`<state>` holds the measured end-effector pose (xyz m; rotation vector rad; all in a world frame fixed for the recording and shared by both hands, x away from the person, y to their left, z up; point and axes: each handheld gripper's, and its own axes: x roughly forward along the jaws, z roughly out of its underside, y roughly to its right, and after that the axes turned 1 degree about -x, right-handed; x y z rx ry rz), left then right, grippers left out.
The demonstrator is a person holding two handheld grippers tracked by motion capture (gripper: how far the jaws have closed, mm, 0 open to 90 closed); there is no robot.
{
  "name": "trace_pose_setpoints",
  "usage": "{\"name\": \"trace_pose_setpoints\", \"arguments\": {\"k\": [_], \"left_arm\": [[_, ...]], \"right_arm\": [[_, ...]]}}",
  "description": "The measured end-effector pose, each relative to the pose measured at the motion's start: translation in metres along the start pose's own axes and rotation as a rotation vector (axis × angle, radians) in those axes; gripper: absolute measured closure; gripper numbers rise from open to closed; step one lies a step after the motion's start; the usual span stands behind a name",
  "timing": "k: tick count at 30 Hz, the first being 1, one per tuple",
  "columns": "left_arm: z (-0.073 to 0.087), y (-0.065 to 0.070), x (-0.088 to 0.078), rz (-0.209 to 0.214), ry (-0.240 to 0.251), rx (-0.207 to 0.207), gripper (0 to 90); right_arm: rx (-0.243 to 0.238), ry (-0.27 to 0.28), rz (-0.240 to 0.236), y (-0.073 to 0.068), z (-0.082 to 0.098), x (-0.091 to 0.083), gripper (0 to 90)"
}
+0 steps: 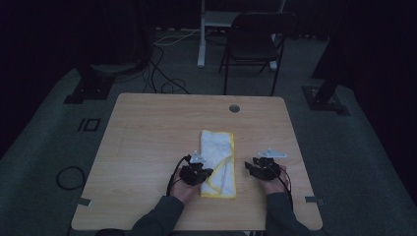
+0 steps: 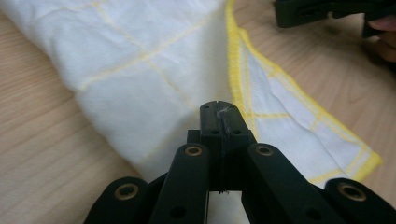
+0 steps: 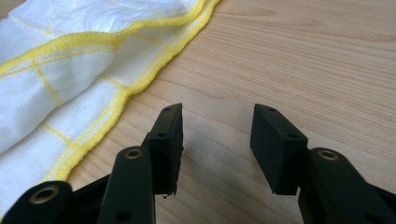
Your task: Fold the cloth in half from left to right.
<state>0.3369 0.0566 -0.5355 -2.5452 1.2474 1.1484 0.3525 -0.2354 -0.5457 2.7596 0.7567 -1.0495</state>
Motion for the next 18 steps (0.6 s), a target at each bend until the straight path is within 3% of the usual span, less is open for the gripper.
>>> {"name": "trace_pose_setpoints", "arguments": {"k": [10,18], "left_arm": [[-0.001,0.025,0.0,0.08,0.017,0.049,90.0],[-0.001,0.034,0.003,0.113,0.013,0.061,89.3]], "right_arm": [[0.001,0.001,0.001,0.001,0.0,0.0,54.3],[-0.001,0.002,0.002,0.001,0.0,0.0,54.3]]}}
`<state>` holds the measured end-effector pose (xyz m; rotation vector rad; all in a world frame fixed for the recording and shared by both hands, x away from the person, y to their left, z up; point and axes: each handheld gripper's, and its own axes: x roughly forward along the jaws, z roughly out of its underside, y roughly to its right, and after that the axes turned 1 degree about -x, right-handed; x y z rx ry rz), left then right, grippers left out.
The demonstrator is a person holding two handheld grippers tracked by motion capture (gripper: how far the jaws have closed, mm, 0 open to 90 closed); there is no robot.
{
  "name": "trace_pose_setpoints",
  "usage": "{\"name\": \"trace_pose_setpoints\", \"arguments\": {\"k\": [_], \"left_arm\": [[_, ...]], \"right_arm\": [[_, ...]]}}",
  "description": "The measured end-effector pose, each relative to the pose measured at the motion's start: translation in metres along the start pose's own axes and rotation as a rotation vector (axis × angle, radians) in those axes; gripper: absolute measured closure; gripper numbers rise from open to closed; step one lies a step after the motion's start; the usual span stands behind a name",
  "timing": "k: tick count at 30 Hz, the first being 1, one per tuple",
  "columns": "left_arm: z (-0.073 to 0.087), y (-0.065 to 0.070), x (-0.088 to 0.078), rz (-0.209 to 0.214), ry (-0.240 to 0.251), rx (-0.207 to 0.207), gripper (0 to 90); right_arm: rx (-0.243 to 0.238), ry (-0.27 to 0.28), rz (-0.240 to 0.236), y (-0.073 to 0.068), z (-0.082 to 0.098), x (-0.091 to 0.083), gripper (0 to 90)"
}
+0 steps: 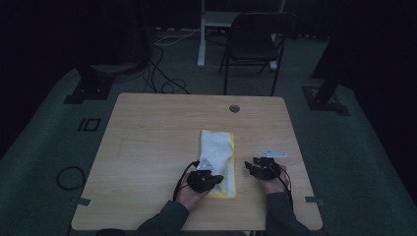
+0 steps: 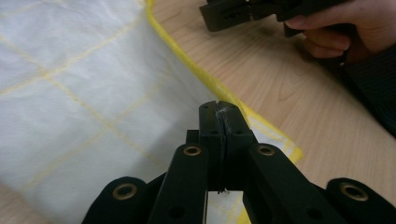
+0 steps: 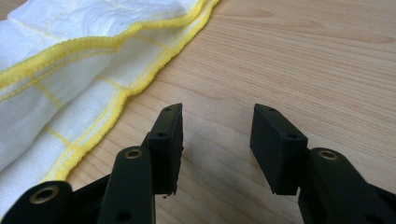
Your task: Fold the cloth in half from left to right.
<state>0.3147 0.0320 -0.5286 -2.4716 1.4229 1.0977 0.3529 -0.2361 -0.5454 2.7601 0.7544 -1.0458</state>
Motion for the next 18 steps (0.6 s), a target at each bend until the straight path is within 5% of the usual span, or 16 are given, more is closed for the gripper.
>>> {"name": "trace_pose_setpoints", "arguments": {"k": [18], "left_arm": [[-0.004,0.012,0.017,0.039,-0.023,0.035,84.8]], "right_arm": [[-0.001,0.0,0.001,0.0,0.0,0.0,54.2]]}}
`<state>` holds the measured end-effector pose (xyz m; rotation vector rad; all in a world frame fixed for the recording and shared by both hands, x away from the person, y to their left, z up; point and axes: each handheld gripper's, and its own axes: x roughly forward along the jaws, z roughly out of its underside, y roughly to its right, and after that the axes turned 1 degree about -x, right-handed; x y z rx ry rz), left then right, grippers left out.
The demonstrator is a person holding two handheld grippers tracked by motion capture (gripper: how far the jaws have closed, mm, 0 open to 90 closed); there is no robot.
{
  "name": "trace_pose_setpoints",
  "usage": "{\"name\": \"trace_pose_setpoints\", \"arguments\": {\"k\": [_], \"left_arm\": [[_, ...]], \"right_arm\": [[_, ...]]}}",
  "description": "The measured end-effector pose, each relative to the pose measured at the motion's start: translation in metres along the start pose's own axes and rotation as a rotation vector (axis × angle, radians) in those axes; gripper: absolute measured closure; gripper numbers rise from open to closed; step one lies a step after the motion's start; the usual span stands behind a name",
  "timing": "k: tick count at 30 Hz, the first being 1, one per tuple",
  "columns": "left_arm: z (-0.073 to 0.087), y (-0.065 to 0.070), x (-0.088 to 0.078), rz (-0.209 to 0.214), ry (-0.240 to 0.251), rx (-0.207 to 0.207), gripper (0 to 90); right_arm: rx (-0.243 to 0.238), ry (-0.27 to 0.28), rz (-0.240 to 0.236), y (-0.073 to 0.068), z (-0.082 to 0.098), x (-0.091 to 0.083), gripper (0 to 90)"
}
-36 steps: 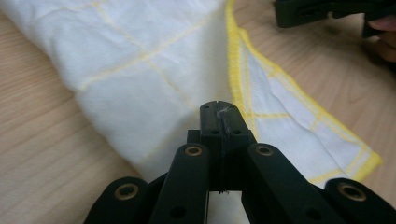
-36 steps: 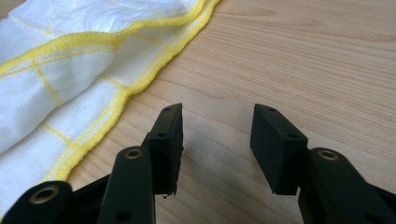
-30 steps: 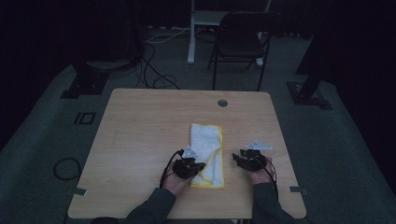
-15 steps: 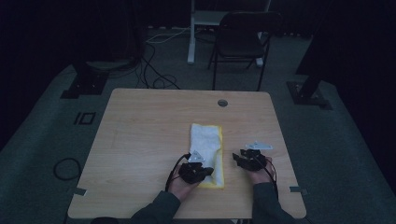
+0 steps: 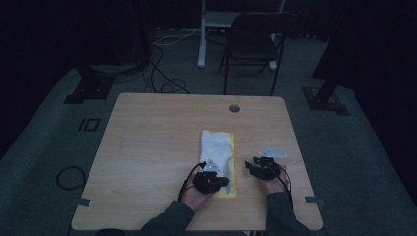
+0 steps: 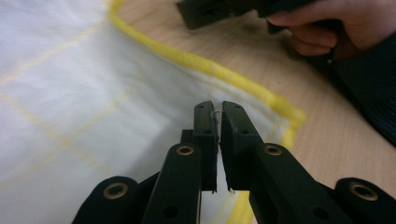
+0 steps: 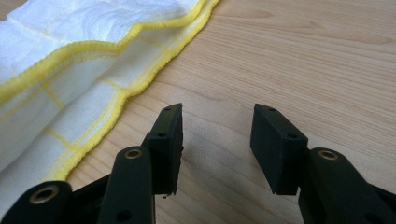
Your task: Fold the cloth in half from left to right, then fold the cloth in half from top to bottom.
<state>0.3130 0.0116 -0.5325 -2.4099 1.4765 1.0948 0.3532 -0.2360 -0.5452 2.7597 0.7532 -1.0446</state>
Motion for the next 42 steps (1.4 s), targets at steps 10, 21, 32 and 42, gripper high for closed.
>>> {"name": "trace_pose_setpoints", "arguments": {"k": [10,21,32,42], "left_arm": [[-0.01,-0.015,-0.011,-0.044,0.057,-0.02,81.5],[-0.024,-0.051,-0.036,-0.131,0.137,-0.066,71.6],[-0.027,-0.075,-0.05,-0.163,0.177,-0.111,67.8],[-0.023,-0.096,-0.053,-0.242,0.199,-0.145,65.3]], "right_arm": [[0.007,0.006,0.0,0.0,-0.001,-0.001,54.0],[0.009,0.015,-0.006,-0.001,-0.004,0.002,54.0],[0.011,0.02,-0.018,-0.005,-0.006,0.004,54.0],[0.0,0.046,-0.035,-0.009,-0.013,0.003,53.7]]}}
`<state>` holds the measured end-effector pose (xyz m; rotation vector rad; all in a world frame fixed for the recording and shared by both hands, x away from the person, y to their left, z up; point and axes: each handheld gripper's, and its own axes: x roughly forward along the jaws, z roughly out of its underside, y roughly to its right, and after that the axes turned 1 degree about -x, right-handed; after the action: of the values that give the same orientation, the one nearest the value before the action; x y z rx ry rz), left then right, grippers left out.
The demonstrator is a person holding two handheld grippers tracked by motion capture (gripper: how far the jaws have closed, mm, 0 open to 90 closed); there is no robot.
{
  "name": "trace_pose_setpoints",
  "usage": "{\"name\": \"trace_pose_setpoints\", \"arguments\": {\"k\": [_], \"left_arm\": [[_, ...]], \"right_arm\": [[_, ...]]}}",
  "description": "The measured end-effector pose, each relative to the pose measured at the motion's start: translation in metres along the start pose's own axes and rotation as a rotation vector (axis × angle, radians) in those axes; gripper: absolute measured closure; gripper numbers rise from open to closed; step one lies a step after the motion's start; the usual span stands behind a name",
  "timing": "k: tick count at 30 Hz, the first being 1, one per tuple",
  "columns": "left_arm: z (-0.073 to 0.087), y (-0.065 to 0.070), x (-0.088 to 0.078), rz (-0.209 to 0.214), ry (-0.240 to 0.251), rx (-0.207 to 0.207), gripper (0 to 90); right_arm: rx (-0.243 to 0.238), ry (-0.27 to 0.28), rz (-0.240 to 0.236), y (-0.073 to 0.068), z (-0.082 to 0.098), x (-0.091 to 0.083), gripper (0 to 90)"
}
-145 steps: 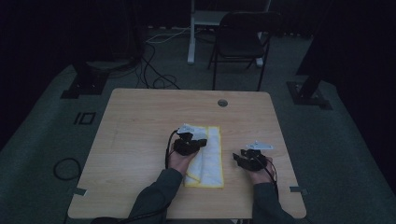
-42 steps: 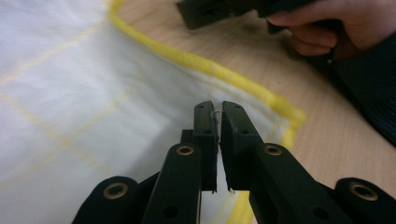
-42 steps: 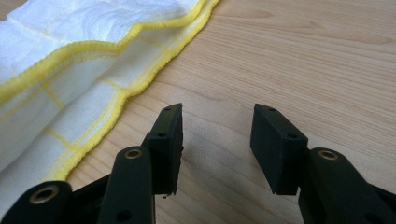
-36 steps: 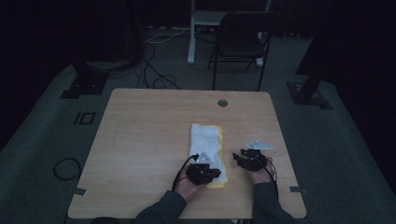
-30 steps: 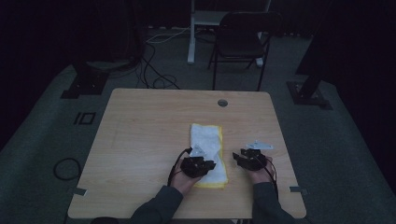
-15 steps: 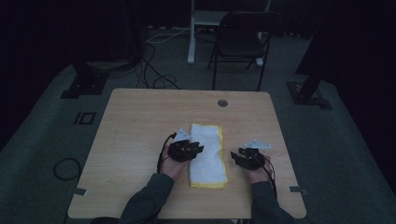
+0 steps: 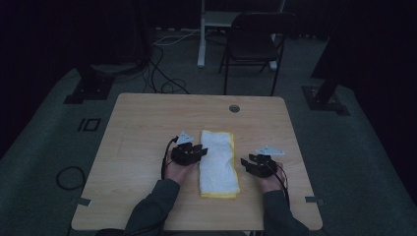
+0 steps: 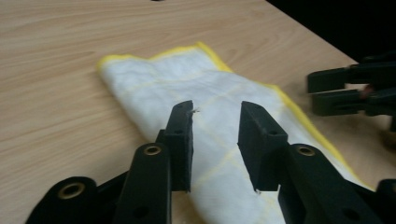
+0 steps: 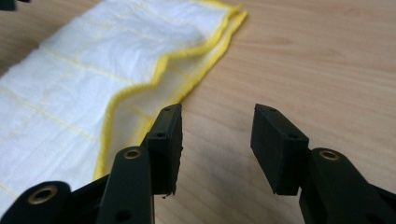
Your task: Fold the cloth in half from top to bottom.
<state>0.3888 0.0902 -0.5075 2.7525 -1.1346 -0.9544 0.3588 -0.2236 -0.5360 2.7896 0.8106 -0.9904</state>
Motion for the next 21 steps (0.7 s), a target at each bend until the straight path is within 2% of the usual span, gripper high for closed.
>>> {"name": "trace_pose_setpoints", "arguments": {"k": [11,18,21], "left_arm": [[-0.007,-0.02,0.004,-0.057,0.029,-0.012,62.5],[-0.007,-0.027,0.012,-0.076,0.026,-0.027,62.4],[-0.005,-0.028,0.016,-0.087,0.02,-0.027,62.8]], "right_arm": [[-0.021,0.018,-0.004,-0.006,-0.017,0.007,55.3],[-0.026,0.029,-0.011,-0.009,-0.025,0.017,63.9],[-0.018,0.048,0.024,-0.009,-0.027,0.021,72.4]]}}
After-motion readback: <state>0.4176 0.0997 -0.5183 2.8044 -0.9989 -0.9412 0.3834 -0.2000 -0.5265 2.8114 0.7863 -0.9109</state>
